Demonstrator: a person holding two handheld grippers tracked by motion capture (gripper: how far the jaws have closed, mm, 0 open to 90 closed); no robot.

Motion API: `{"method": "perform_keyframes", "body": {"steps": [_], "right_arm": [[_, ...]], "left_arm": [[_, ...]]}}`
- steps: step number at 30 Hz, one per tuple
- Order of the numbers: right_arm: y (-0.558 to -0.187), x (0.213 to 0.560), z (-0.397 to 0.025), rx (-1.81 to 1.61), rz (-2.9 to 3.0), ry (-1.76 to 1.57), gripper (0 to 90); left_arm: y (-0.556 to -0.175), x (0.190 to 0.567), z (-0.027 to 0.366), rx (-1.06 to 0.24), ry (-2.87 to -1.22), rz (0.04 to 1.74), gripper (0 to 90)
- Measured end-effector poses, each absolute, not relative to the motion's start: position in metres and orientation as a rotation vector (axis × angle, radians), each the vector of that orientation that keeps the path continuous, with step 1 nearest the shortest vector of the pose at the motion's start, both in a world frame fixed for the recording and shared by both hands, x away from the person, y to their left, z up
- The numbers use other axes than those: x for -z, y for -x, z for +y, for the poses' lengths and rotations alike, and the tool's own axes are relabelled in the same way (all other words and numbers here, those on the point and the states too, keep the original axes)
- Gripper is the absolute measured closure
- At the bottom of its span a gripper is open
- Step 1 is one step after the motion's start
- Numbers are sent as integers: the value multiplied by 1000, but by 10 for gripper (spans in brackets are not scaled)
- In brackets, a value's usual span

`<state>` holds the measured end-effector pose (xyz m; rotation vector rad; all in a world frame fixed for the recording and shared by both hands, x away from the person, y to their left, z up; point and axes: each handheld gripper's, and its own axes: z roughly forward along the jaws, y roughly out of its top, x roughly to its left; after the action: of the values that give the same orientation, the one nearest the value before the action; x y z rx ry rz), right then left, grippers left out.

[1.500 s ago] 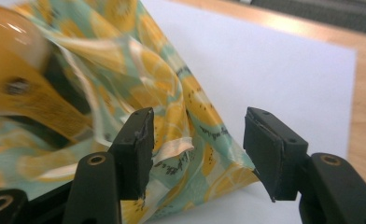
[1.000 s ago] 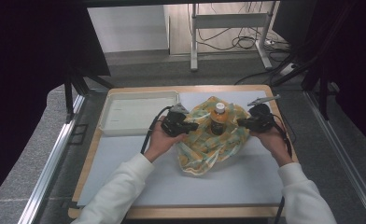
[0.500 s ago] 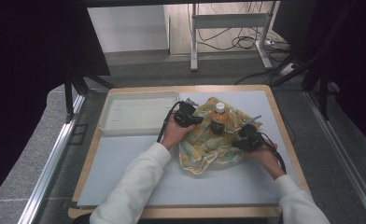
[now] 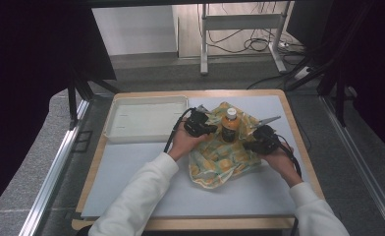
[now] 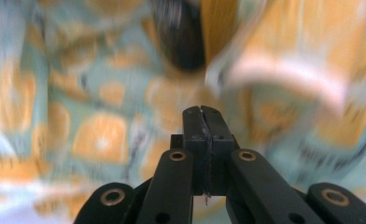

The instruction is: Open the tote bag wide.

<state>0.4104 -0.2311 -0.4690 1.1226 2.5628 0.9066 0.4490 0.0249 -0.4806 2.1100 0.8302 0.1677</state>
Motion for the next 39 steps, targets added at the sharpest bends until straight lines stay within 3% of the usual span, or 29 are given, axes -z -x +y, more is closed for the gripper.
{"method": "perform_keyframes", "body": {"steps": [8, 22, 30, 39], "right_arm": [[-455, 456, -233, -930, 2459, -1266, 890], [-527, 490, -239, -871, 2350, -1559, 890], [-518, 489, -239, -852, 2357, -1519, 890], [-469, 466, -231, -842, 2429, -1302, 890]], "left_arm": [[-422, 486, 32, -124, -2150, 776, 890], [-418, 509, 37, -77, -2207, 799, 894], [-413, 508, 33, -80, -2213, 785, 894], [-413, 505, 35, -93, -2204, 785, 893]]}}
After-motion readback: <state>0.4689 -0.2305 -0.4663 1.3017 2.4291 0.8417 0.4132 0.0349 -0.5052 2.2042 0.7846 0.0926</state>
